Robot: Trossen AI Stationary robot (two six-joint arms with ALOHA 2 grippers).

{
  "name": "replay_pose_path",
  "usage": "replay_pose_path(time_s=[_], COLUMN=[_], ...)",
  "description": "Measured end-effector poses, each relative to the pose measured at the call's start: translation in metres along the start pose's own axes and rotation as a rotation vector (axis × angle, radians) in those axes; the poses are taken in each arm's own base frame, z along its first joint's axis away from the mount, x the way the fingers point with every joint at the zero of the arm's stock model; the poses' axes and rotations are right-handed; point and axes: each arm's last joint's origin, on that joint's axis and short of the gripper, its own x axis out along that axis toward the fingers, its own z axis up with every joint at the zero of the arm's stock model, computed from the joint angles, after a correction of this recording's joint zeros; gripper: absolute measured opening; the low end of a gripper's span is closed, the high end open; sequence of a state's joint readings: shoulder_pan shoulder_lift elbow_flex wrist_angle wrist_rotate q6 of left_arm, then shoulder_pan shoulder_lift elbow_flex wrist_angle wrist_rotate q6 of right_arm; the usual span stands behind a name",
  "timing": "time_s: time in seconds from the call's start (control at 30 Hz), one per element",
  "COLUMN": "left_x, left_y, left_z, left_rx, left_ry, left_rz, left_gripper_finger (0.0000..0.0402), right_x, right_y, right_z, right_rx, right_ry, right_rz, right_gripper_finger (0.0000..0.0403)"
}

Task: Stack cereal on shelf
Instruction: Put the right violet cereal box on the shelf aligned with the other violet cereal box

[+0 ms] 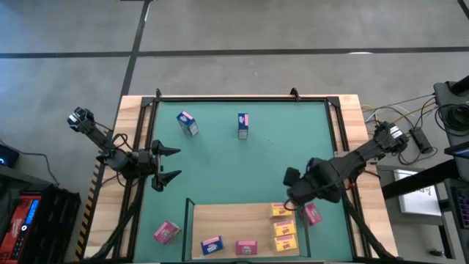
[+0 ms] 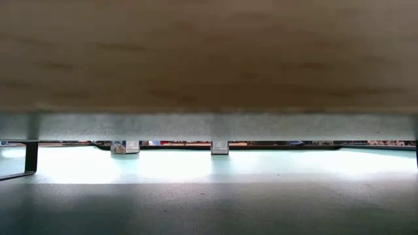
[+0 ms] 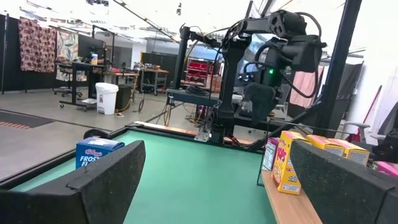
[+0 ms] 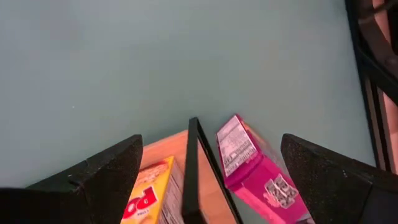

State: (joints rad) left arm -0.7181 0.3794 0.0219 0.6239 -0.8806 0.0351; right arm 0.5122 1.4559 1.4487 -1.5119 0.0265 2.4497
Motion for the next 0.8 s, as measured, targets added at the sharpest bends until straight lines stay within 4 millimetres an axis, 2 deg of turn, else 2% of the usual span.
replay_pose_path(time_s=[0.37, 0.67, 0.8], left_x=[0.0, 0.0, 0.0], left_y=[0.0, 0.0, 0.0], left_z=[0.0, 0.0, 0.0], left_rx=[0.0, 0.0, 0.0], left_ry=[0.0, 0.0, 0.0], left_rz=[0.0, 0.0, 0.0], left_gripper_finger=[0.0384, 0.0384, 0.0384], right_x=[-0.001, 0.006, 0.01], right_y=[-0.023, -0.037, -0.039], right_z=[-0.016, -0.033, -0.04], right_rx=[0.261, 0.479, 0.491], right_ry=[0.004, 0.011, 0.007], right_rz=[-0.01, -0.116, -0.129], right_gripper_finger=[0.037, 0.037, 0.037])
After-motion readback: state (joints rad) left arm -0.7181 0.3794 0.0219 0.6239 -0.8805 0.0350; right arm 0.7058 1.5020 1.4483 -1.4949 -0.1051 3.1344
